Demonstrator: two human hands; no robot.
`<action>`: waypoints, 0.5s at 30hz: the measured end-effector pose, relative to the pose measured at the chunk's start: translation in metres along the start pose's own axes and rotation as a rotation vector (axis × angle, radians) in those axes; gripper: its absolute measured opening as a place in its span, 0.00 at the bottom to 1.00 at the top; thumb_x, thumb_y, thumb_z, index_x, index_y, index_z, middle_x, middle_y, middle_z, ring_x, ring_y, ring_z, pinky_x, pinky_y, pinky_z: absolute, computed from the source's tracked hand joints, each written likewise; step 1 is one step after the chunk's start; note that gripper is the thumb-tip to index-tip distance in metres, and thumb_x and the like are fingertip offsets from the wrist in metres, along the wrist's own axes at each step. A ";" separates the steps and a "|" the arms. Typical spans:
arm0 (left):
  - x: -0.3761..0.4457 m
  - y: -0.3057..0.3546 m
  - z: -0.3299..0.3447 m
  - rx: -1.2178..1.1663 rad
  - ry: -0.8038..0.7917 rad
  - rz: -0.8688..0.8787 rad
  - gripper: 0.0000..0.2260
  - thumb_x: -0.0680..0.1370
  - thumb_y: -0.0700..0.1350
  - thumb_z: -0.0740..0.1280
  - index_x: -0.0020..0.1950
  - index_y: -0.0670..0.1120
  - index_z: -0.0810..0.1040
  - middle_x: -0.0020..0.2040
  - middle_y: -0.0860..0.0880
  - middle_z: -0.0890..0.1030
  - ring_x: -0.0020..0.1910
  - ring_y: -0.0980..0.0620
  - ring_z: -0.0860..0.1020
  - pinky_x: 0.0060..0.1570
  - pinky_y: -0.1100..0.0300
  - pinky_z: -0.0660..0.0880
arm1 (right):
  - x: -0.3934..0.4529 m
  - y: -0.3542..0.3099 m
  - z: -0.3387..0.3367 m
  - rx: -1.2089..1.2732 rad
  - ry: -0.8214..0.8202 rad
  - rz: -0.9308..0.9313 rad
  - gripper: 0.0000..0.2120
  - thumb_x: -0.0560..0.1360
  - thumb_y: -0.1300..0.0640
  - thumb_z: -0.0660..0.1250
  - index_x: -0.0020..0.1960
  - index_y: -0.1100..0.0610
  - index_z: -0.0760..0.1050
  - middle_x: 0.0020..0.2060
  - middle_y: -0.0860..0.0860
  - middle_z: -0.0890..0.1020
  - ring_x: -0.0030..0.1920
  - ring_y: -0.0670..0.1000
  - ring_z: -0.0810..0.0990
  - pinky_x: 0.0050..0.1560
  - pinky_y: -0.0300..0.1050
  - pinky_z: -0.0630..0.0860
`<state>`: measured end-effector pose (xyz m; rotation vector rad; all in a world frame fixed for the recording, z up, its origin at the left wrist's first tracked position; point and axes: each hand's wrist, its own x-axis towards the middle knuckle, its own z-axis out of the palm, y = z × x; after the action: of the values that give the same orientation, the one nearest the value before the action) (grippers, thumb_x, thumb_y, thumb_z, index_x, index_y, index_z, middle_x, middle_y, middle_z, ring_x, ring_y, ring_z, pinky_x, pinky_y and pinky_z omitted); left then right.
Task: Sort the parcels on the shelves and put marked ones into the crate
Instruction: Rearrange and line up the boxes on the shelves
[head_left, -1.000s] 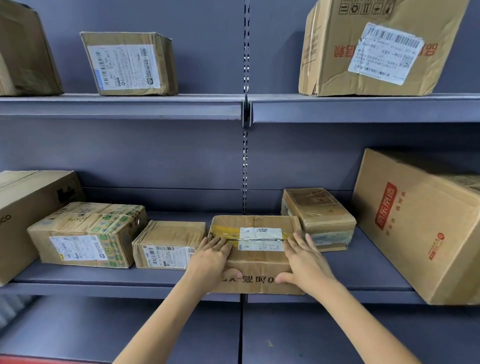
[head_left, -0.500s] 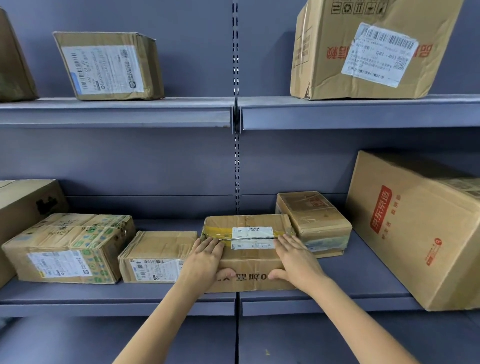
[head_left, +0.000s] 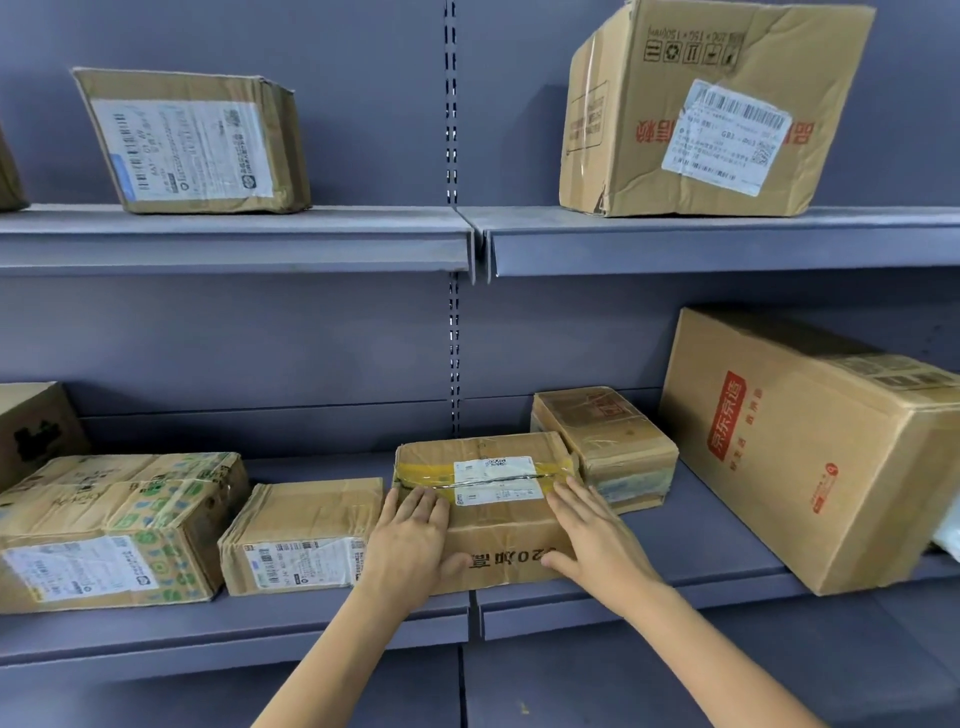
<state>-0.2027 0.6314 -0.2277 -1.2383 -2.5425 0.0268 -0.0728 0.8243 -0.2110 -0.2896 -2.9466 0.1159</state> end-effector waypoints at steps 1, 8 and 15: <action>-0.001 0.003 0.001 0.008 0.043 0.016 0.29 0.60 0.67 0.70 0.47 0.44 0.83 0.46 0.46 0.85 0.48 0.49 0.83 0.51 0.48 0.77 | -0.006 0.000 0.000 0.026 0.008 0.021 0.36 0.77 0.44 0.59 0.76 0.56 0.45 0.76 0.50 0.46 0.75 0.46 0.40 0.69 0.38 0.35; -0.004 0.038 -0.021 -0.095 0.150 0.038 0.26 0.64 0.62 0.65 0.48 0.44 0.83 0.46 0.46 0.85 0.48 0.49 0.83 0.50 0.52 0.77 | -0.041 0.017 -0.006 0.153 0.059 0.111 0.36 0.77 0.47 0.61 0.76 0.55 0.45 0.76 0.48 0.46 0.76 0.46 0.43 0.73 0.39 0.46; 0.008 0.105 -0.042 -0.267 0.169 0.004 0.22 0.77 0.52 0.61 0.68 0.41 0.70 0.68 0.43 0.71 0.69 0.45 0.67 0.71 0.55 0.57 | -0.064 0.082 -0.018 0.209 0.070 0.148 0.34 0.78 0.47 0.59 0.76 0.56 0.46 0.76 0.50 0.49 0.76 0.47 0.45 0.73 0.39 0.46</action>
<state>-0.1151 0.6980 -0.2018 -1.2790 -2.4535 -0.4109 0.0077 0.8926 -0.2124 -0.4689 -2.8104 0.4211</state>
